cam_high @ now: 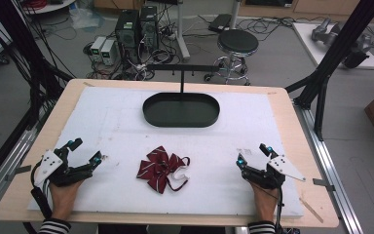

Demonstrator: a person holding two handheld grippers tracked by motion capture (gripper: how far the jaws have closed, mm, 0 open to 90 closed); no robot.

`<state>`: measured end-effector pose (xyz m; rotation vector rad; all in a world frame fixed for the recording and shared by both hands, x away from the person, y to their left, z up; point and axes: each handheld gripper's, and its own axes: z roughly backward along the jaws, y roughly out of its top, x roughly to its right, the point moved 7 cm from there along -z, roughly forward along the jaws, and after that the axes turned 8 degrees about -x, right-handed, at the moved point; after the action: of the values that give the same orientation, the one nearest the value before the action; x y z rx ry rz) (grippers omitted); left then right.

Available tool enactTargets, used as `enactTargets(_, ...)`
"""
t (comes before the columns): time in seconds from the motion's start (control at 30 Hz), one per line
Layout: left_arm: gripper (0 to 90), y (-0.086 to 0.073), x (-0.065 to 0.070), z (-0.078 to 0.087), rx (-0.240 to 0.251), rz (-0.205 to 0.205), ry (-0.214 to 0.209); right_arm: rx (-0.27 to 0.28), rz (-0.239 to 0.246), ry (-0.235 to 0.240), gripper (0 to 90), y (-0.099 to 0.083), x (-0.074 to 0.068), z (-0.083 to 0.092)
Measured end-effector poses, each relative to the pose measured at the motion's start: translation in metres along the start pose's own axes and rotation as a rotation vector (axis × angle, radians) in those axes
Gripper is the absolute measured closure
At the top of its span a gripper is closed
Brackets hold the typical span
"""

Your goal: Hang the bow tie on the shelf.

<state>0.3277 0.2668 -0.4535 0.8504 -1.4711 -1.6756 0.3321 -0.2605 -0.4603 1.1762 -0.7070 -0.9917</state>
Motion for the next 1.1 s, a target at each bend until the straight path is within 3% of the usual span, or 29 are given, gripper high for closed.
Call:
enactTargets(0.13, 14.6, 0.000, 0.000, 0.000, 0.000, -0.001, 0.000, -0.004, -0.007, -0.007, 9.4, 0.000, 0.000, 0.000)
enactTargets(0.27, 14.6, 0.000, 0.001, 0.000, 0.001, -0.007, 0.002, -0.010, 0.018, -0.014, 9.5, 0.000, -0.001, -0.001)
enactTargets(0.43, 14.6, 0.000, 0.001, 0.000, 0.002, -0.006, 0.004, -0.033, 0.001, -0.016, 9.5, 0.000, 0.000, -0.003)
enactTargets(0.7, 14.6, 0.000, 0.000, -0.001, -0.008, -0.008, 0.007, -0.018, 0.017, -0.013, 9.5, 0.008, -0.003, -0.001)
enactTargets(0.93, 14.6, 0.000, 0.001, -0.001, -0.010, -0.009, 0.006, -0.058, 0.064, 0.059, 9.5, 0.023, -0.025, -0.004)
enactTargets(1.1, 14.6, 0.000, 0.001, -0.001, -0.011, -0.014, 0.006, -0.097, 0.140, 0.107, 9.4, 0.033, -0.044, -0.007)
